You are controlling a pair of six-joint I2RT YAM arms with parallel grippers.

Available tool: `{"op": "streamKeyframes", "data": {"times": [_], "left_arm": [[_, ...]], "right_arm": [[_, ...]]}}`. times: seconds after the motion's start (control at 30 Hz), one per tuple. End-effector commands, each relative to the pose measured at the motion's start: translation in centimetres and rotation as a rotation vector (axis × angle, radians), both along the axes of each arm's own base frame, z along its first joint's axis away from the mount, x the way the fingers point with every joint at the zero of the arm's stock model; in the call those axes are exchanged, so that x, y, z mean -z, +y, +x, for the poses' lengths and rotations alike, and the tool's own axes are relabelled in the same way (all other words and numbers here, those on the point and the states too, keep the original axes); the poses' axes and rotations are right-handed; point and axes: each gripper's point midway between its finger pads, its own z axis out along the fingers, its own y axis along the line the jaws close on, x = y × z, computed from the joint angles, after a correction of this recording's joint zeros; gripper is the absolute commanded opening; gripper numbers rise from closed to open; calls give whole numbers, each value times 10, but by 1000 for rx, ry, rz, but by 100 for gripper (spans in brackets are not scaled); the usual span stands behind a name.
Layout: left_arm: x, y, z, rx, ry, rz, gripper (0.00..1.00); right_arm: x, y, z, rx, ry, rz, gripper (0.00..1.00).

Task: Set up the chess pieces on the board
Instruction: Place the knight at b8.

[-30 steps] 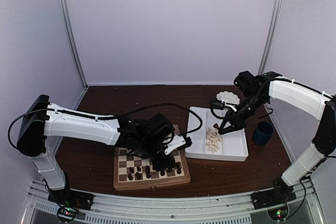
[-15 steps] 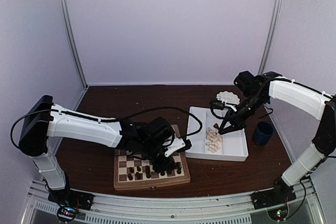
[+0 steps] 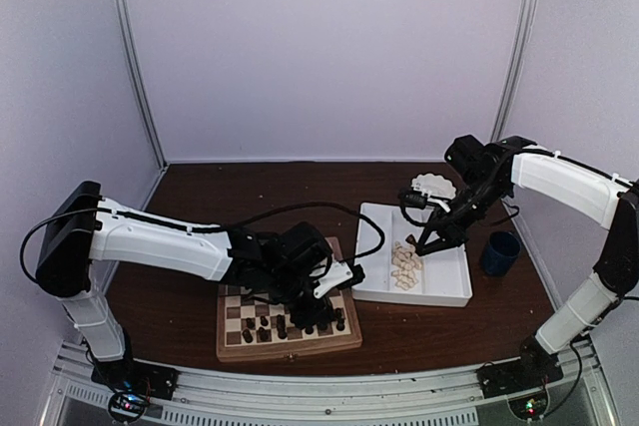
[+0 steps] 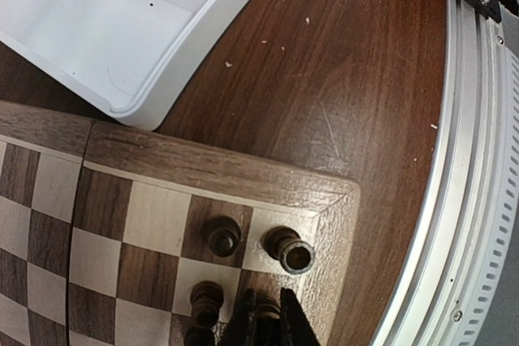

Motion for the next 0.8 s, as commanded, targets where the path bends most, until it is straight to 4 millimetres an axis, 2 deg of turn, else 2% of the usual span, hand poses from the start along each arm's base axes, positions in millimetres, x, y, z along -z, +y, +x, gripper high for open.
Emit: {"op": "streamKeyframes", "data": {"times": [0.0,0.27,0.6,0.77], "left_arm": [[1,-5,-3,8,7,-21,8],[2,-5,-5,7,18,-19,9],[1,-5,-5,9,21,-15,16],[-1,-7,-4,21,13,-14,14]], "right_arm": [[-3,-2,1,-2,-34,3,5],[-3,-2,0,-4,-33,5,5],[-4,-2,0,-7,-35,6,5],[-4,-2,0,-6,-37,4,5]]}}
